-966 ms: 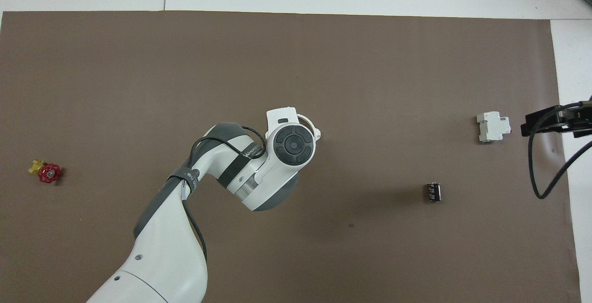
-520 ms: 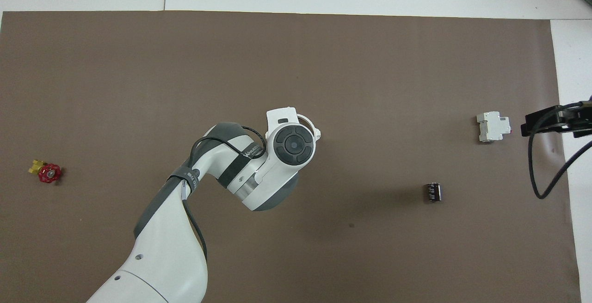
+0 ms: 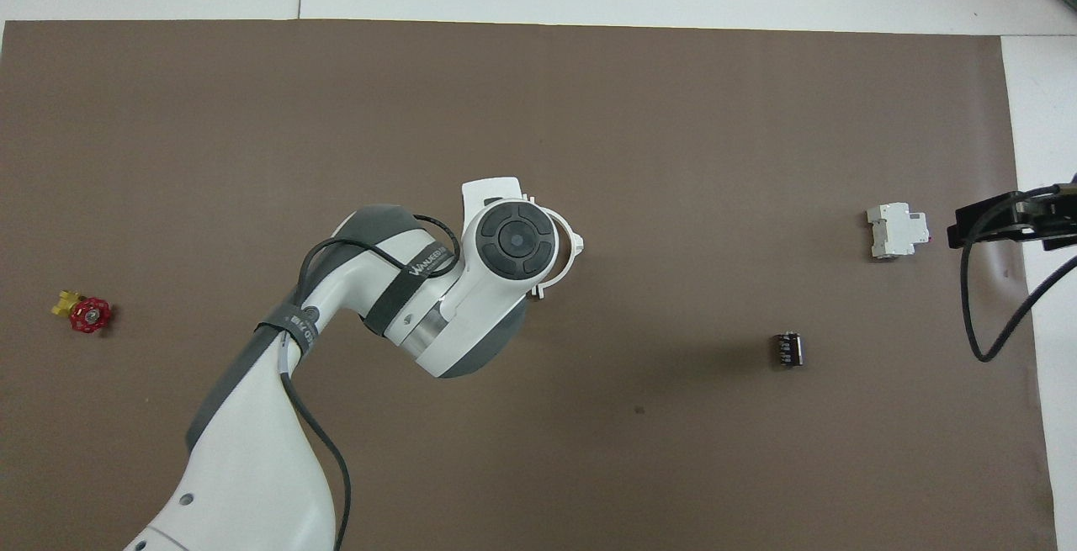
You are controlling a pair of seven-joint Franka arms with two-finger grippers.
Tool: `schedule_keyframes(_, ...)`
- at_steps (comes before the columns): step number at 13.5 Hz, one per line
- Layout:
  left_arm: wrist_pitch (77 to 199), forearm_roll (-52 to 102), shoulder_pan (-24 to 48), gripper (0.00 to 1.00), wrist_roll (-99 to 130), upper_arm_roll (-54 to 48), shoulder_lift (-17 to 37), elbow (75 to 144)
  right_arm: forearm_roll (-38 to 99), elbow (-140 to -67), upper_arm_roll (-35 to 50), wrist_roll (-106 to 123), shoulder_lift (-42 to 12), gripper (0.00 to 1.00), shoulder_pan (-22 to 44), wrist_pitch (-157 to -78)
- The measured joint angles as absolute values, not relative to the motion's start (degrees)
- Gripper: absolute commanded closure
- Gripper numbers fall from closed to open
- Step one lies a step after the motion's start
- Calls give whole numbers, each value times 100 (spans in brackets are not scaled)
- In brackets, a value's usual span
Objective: Assemble drain pipe with both arms
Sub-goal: 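Open the left gripper and withdraw it to its side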
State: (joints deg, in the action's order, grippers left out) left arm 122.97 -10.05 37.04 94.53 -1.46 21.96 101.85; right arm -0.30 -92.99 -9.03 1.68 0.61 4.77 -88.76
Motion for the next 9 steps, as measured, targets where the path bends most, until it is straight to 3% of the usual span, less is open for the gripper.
schedule_keyframes(4,11381,-807,2923,0,8353,-140,1220,10114,-30,-9299,-903,168,61,0,477,-8876)
schedule_keyframes(9,9864,-611,1368,0,4352,-86,-7,10094,-30,-9299,-903,168,61,0,477,-8876)
